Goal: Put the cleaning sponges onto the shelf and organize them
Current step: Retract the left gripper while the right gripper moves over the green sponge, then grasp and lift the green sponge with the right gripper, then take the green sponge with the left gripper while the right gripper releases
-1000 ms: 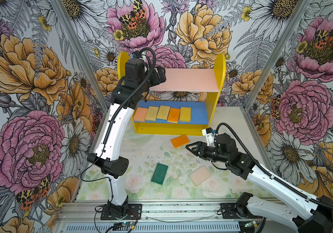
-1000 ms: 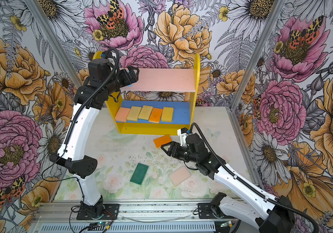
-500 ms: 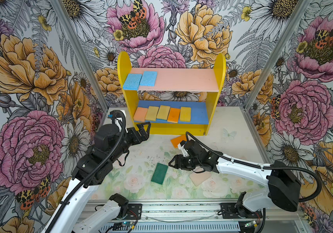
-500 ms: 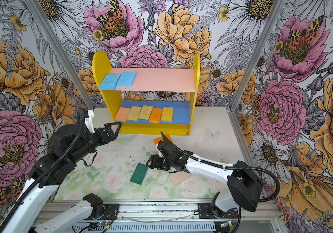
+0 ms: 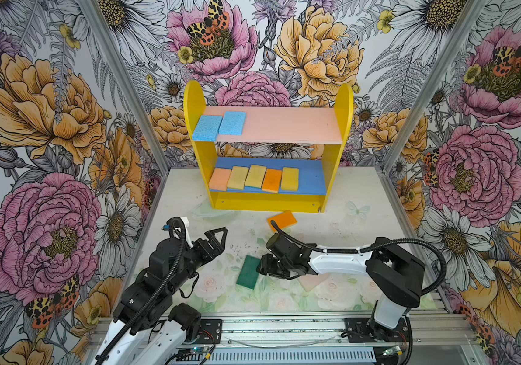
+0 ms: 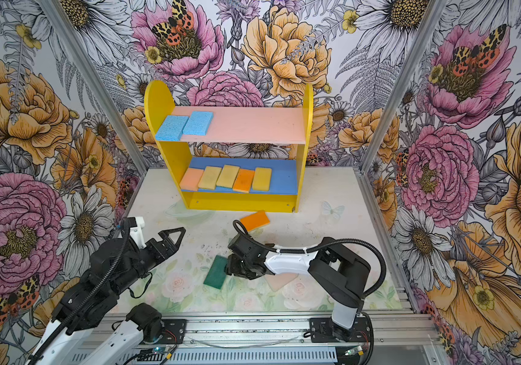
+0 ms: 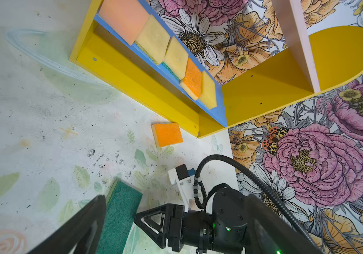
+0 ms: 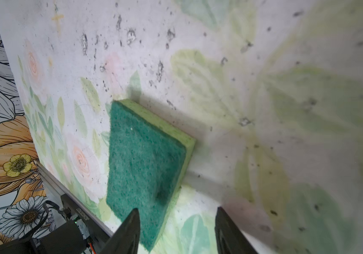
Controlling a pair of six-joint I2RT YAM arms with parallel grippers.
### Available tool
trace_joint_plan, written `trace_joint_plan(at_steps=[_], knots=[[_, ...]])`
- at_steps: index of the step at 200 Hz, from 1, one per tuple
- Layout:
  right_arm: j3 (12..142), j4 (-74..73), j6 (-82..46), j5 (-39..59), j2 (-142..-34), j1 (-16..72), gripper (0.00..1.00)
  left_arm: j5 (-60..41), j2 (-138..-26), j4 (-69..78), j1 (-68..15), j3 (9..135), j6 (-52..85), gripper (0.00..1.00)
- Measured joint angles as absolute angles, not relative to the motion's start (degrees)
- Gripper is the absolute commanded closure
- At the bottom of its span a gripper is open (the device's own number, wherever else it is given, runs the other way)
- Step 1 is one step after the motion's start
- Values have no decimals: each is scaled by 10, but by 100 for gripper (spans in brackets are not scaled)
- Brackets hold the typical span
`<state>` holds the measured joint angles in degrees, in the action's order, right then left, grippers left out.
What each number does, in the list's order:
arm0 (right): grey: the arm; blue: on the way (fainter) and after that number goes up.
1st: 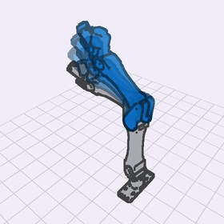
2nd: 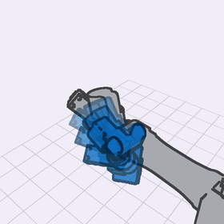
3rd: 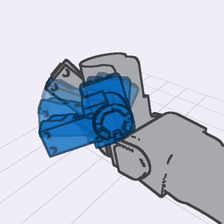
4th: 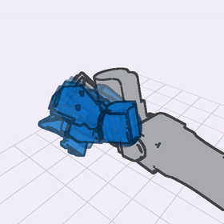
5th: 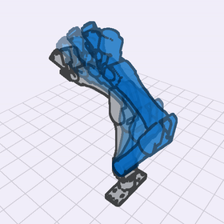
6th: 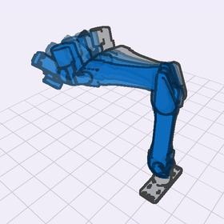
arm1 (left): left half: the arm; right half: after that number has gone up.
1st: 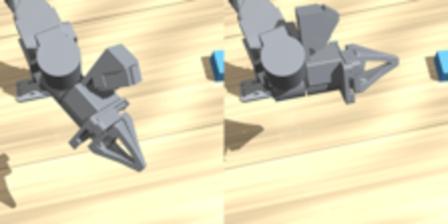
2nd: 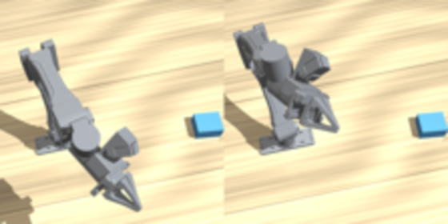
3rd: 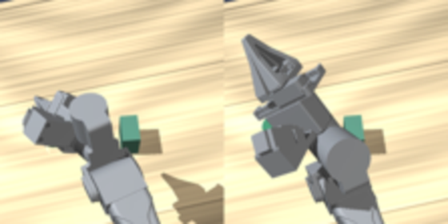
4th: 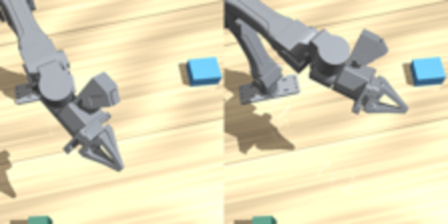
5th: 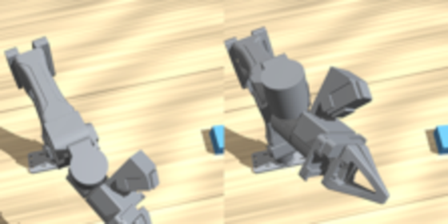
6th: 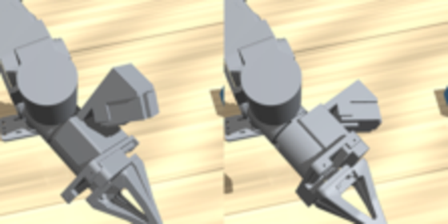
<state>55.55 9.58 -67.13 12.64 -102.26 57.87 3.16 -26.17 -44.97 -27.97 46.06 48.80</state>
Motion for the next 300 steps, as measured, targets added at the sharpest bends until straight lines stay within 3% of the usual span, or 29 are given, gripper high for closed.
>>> trace_joint_plan(at_steps=[20, 54, 95, 136, 178, 230, 300], knots=[[576, 72, -683, 127, -1048, 583, 57, 31, -252, -457, -278, 460, 492, 1], [580, 53, -700, 126, -1064, 585, 100, 27, -241, -466, -268, 460, 496, 1], [569, 50, -703, 116, -1038, 582, 100, 7, -241, -470, -266, 460, 496, 1], [544, 75, -700, 99, -918, 533, 100, -17, -260, -455, -281, 460, 513, 1], [567, 129, -682, 83, -790, 454, 100, -4, -293, -367, -377, 441, 554, 1], [655, 180, -662, 82, -736, 415, 100, 60, -344, -220, -486, 427, 593, 1], [679, 206, -659, 95, -726, 413, 100, 99, -430, -70, -531, 405, 628, 18]])
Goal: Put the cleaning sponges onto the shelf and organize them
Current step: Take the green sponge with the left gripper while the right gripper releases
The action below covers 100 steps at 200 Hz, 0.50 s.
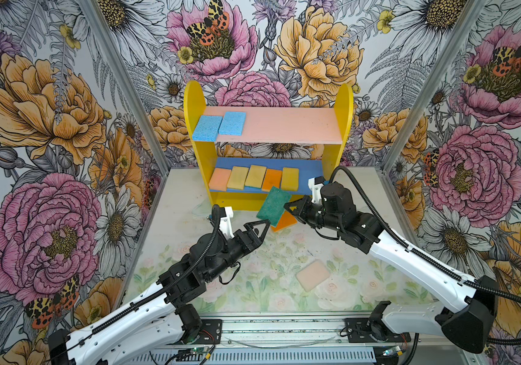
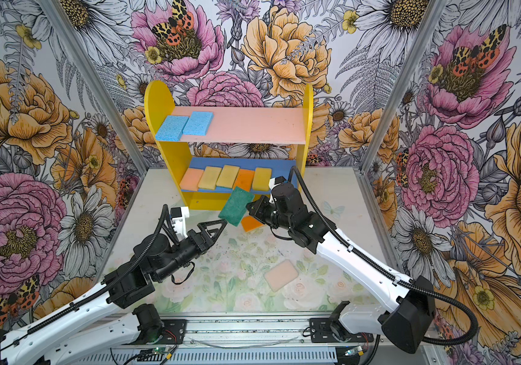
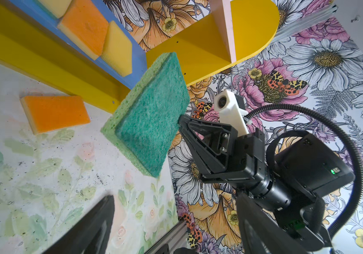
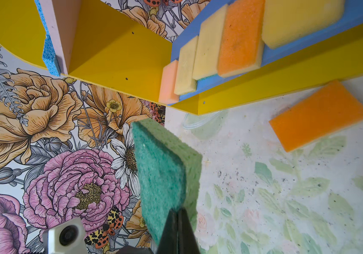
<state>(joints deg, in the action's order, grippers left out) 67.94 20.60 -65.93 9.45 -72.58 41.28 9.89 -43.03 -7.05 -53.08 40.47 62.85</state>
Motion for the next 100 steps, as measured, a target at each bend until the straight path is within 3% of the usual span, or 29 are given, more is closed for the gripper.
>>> trace_joint_plan(at_steps=[42, 100], knots=[[681, 210, -660, 103, -702, 413, 100, 103, -467, -15, -531, 401, 635, 25], [683, 210, -666, 118, -693, 413, 100, 105, -501, 28, -530, 397, 640, 44]])
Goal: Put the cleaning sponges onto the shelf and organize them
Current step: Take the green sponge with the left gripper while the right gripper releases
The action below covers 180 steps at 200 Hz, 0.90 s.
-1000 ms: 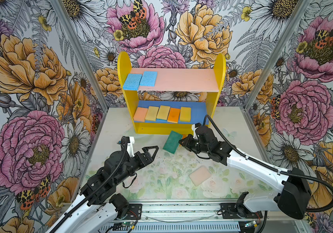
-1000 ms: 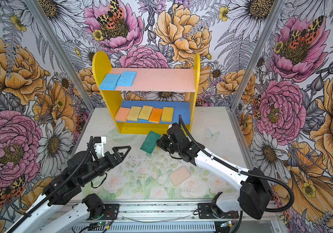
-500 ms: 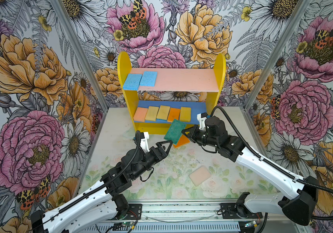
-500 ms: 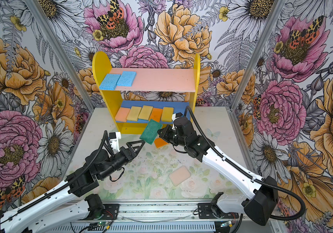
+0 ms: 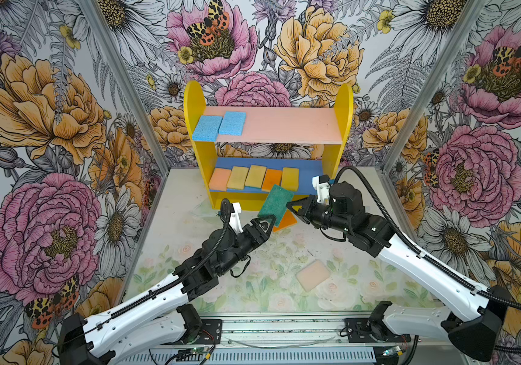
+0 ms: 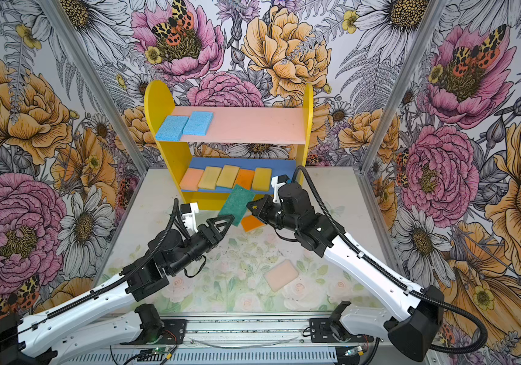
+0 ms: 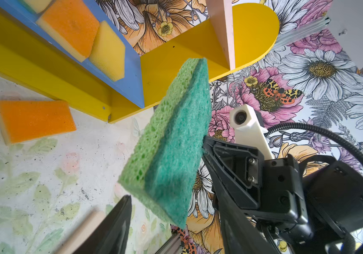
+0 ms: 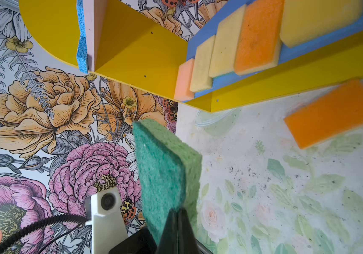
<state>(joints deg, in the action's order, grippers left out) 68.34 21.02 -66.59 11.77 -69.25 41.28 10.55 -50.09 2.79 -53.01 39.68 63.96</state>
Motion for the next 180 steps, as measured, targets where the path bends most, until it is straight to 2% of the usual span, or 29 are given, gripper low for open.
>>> trace_joint_plan(at_steps=[13, 57, 77, 86, 103, 117, 150, 180], knots=[[683, 210, -666, 121, -691, 413, 100, 105, -505, 34, -529, 397, 641, 54], [683, 210, -667, 123, -686, 413, 100, 105, -512, 56, -522, 397, 642, 75], [683, 210, -668, 123, -686, 413, 100, 105, -512, 61, -521, 397, 642, 90], [683, 210, -668, 124, -686, 413, 87, 104, -511, 64, -520, 397, 646, 94], [684, 210, -662, 127, -685, 413, 63, 103, -510, 65, -518, 397, 644, 95], [684, 210, -656, 127, -681, 413, 53, 101, -505, 62, -511, 397, 644, 95], [664, 206, -633, 127, -627, 402, 48, 85, -484, 18, -471, 427, 641, 95], [600, 204, -628, 126, -558, 385, 47, 49, -503, -41, -404, 557, 627, 95]])
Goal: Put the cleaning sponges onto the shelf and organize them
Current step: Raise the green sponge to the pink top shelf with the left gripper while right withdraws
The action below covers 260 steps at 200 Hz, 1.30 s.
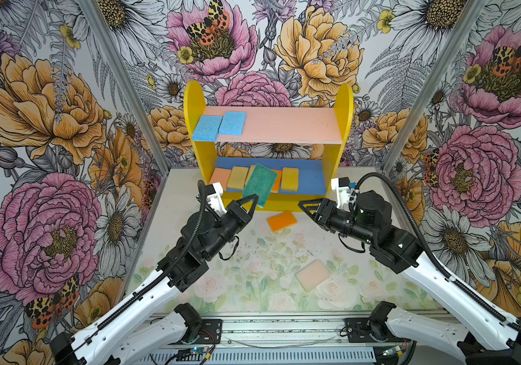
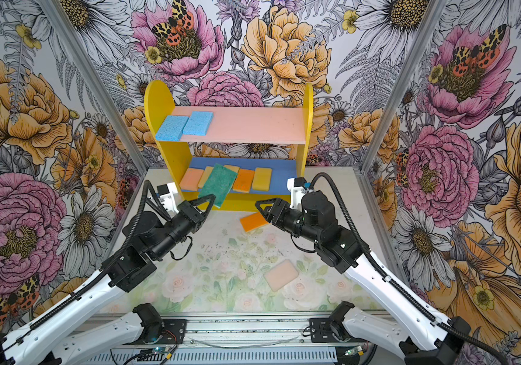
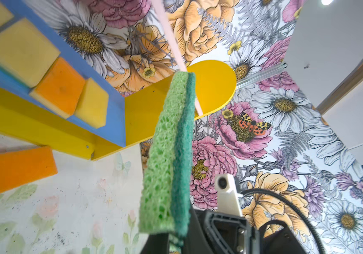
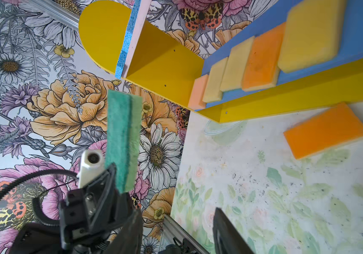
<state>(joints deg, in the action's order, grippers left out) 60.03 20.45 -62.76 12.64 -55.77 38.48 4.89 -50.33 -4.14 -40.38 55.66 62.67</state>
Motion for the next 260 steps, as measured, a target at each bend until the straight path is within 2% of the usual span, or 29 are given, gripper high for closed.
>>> trace_joint_plan(at_steps=[60, 128, 260], knots=[[521, 217, -629, 129, -555, 382, 47, -23, -696, -88, -282, 871, 645, 96], [502, 212, -629, 129, -503, 382, 46, -52, -926, -153, -248, 1064, 706, 98], [477, 212, -629, 122, -483, 382, 45, -28, -1007, -187, -239, 1113, 747, 99]])
